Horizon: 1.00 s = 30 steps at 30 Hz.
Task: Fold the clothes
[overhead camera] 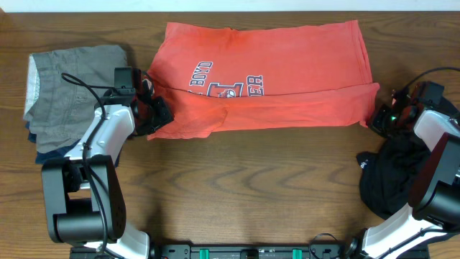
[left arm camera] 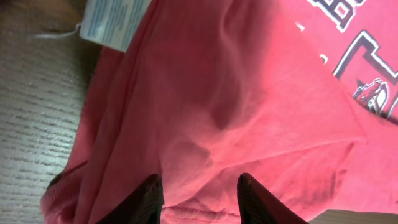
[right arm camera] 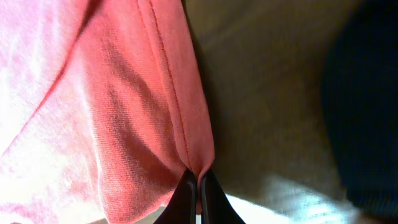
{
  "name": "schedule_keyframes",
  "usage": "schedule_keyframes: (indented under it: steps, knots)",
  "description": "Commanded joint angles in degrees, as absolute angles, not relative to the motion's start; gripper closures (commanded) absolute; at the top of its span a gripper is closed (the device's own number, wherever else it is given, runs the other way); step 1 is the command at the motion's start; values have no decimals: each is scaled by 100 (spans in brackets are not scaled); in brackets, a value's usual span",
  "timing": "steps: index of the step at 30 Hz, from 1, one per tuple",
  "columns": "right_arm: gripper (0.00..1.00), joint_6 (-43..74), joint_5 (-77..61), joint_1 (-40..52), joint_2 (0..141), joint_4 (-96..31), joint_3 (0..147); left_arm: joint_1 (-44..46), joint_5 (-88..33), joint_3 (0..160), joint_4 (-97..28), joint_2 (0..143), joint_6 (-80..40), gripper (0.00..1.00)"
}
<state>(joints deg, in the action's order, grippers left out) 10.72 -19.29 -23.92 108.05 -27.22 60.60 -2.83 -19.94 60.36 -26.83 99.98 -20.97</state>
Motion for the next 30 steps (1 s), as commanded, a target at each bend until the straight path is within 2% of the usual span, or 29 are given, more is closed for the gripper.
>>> schedule_keyframes:
  steps: [1, 8, 12, 15, 20, 27, 30]
  knots:
    - [99, 1424, -1142, -2434, 10801, -3140, 6020, -281, -1833, 5887, -2733, 9998, -2064, 58]
    - [99, 2604, 899, -2626, 10801, -4534, 6020, -281, -1758, 5548, -2733, 9998, -2067, 54]
    - [99, 2552, 1070, -2714, 10801, -4606, 6023, -281, -1732, 5433, -2816, 9998, -2067, 54]
    - [99, 2217, 539, -2707, 10798, -4473, 6045, -281, -1900, 5454, -2768, 9959, -2064, 53]
    - [87, 1767, -937, -2705, 10759, -4550, 6300, -281, -2556, 5603, -2777, 9730, -2062, 52]
    - [74, 1767, -1570, -2694, 10499, -4995, 6831, 36, -2744, 5605, -2932, 9124, -1695, 26]
    - [72, 1566, -1815, -2681, 10425, -5105, 6973, 405, -2727, 5605, -2856, 9109, -1413, 23]
